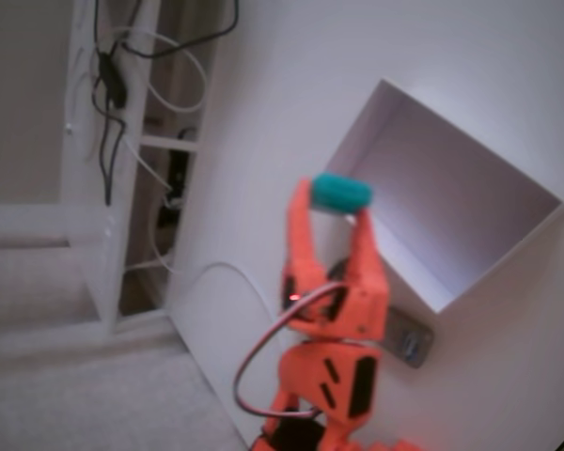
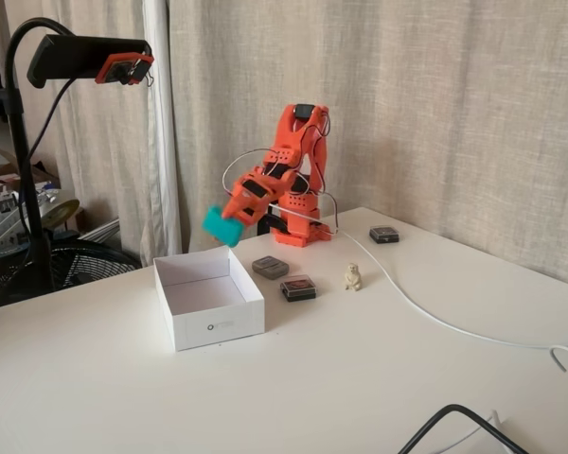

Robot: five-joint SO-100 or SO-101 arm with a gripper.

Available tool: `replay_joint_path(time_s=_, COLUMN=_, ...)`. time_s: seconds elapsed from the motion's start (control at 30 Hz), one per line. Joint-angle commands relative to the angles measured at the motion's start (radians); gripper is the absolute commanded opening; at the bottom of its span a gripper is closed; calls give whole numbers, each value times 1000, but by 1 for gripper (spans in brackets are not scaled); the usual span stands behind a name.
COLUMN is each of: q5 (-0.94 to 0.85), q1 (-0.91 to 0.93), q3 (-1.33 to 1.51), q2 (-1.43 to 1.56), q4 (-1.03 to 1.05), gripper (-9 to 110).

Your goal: Grasp the green cube and put it in the bin.

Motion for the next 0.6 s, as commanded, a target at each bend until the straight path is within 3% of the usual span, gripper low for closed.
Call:
replay_joint_path(time_s=0.0, q5=-8, q1=0, q3=-26, q2=6, q4=63, gripper=32)
replay_joint_path(time_s=0.4, q5=-8, q1=-26, q3=-31, q2=52, q4=160, gripper=38)
replay_joint_path(time_s=0.57, q5=0, q1=-153, q3=-21, q2=169, q4=288, gripper=42)
